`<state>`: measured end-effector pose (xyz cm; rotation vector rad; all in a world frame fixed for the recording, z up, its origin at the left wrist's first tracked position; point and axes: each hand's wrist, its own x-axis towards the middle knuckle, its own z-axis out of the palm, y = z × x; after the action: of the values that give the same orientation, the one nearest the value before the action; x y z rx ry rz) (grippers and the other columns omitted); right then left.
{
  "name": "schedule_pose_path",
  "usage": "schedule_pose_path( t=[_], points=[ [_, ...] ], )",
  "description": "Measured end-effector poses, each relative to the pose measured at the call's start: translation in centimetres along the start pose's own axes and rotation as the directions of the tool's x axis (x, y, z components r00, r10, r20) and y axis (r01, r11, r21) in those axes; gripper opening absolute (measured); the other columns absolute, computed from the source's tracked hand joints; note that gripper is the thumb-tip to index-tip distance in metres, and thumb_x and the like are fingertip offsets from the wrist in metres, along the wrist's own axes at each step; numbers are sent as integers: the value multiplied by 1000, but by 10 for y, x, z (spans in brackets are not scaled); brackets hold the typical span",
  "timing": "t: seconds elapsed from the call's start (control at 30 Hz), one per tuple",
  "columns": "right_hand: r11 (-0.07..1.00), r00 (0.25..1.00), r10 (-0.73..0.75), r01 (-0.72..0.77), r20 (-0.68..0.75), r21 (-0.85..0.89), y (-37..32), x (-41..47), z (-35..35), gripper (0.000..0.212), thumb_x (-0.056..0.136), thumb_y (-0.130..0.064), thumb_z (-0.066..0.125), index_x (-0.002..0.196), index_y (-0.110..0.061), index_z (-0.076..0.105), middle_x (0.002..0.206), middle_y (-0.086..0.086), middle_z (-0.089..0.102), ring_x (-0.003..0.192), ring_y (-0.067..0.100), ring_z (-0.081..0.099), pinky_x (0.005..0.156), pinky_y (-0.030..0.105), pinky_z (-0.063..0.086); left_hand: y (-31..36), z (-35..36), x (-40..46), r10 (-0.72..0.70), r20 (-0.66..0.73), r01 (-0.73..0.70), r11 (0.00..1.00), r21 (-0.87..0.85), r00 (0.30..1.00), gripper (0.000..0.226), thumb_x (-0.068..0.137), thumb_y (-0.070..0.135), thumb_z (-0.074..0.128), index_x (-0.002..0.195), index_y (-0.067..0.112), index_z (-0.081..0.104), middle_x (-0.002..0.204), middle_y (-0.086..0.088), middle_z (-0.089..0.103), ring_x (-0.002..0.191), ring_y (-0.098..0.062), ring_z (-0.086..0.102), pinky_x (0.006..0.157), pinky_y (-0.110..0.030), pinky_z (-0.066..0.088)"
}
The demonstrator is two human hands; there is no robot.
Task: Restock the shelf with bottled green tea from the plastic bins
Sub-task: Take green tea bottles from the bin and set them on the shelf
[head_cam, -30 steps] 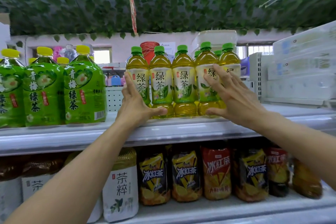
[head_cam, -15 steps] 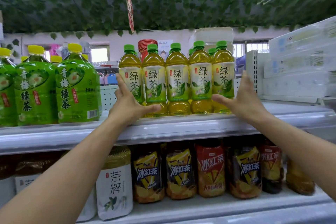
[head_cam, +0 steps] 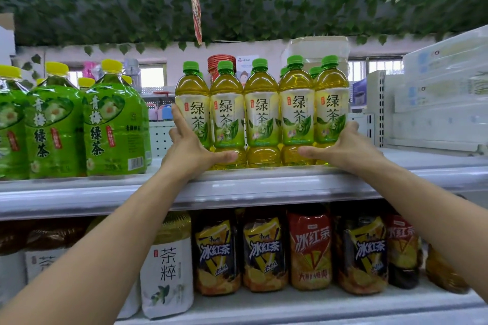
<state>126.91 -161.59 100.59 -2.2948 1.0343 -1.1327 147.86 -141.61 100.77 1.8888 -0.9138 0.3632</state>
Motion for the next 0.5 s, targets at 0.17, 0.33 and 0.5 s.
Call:
schedule_pose_path(
  t=[0.17, 0.33, 0.5],
  points=[
    [999, 999, 35, -35, -14, -12, -5, -2, 3, 125, 55, -74, 77, 141, -3, 20, 139, 12, 50, 127, 34, 49, 101, 53, 43, 0, -1, -1, 0, -4, 0, 1000, 25, 1000, 157, 60, 52, 90, 147, 29, -38, 167, -15, 1, 147, -37, 29, 115, -51, 31],
    [989, 995, -90, 84, 37, 122, 9, 5, -5, 85, 60, -69, 80, 125, -24, 49, 118, -9, 64, 112, 16, 60, 102, 45, 46, 0, -1, -2, 1, -4, 0, 999, 35, 1000, 157, 60, 53, 90, 147, 29, -39, 167, -15, 1, 149, -35, 27, 115, -50, 30],
    [967, 974, -226, 221, 19, 128, 15, 0, -16, 23, 80, -32, 80, 92, -34, 60, 97, -14, 67, 98, 12, 63, 94, 34, 47, 1, 0, -2, -12, -9, 12, 999, 37, 1000, 157, 60, 53, 90, 147, 30, -38, 167, -15, 1, 147, -38, 29, 115, -50, 30]
  ],
)
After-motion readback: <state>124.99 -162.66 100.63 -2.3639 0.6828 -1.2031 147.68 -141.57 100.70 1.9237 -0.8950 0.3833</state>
